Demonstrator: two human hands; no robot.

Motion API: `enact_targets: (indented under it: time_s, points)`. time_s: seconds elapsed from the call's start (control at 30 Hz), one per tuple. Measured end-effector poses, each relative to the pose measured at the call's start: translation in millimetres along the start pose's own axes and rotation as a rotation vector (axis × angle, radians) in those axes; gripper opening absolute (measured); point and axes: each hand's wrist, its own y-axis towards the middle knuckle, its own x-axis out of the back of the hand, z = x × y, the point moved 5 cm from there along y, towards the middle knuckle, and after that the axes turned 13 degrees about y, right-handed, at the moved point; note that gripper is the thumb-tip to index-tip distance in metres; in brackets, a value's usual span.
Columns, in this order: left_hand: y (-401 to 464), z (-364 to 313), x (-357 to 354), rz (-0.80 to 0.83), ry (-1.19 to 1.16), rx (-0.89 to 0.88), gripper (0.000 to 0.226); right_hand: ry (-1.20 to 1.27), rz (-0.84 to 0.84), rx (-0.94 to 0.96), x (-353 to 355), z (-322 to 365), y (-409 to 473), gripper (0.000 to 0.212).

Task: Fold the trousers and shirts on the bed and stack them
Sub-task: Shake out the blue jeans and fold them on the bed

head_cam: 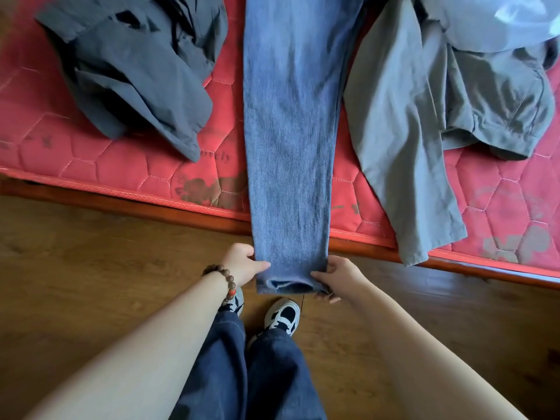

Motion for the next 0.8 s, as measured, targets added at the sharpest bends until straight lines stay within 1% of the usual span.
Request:
enact_targets:
  time_s: [0.03,0.1,0.17,0.23,0.27,0.33,0.43,0.5,0.57,0.63,0.73,0.8]
  points:
    - [-1,-2,4,-0.031,0.002,-0.014,0.008,-0.072,0.009,0.003,1,2,0,0.022]
    - [-1,-7,11,-0.075,-0.048,-0.033,0.01,-0.197,-0.039,0.057,8,12,-1,0.026]
    - [1,-14,21,-0.126,-0.077,-0.005,0.009,-0.209,-0.108,0.1,20,28,0,0.022]
    - [5,-20,33,-0.227,-0.05,0.043,0.024,-0.224,-0.125,0.08,30,45,3,0.027]
    - [8,-23,41,-0.287,-0.028,0.066,0.025,-0.216,-0.128,0.07,34,52,7,0.029]
    - [16,-34,59,-0.376,-0.001,0.092,0.023,-0.17,-0.17,0.091,42,69,16,0.031]
    - [41,-55,85,-0.434,-0.025,0.062,0.029,-0.106,-0.309,0.194,57,101,31,0.025]
    - [64,-71,104,-0.44,-0.09,0.013,0.026,-0.011,-0.367,0.235,66,128,44,0.021]
    - [88,-88,123,-0.435,-0.188,-0.021,0.022,0.104,-0.391,0.249,74,159,61,0.025]
    - [113,-104,142,-0.44,-0.288,-0.031,0.019,0.155,-0.45,0.282,85,195,78,0.03]
    - [148,-127,167,-0.452,-0.352,-0.051,0.013,0.205,-0.569,0.361,108,250,103,0.032]
    - [165,-137,179,-0.459,-0.367,-0.054,0.012,0.243,-0.639,0.382,121,277,117,0.029]
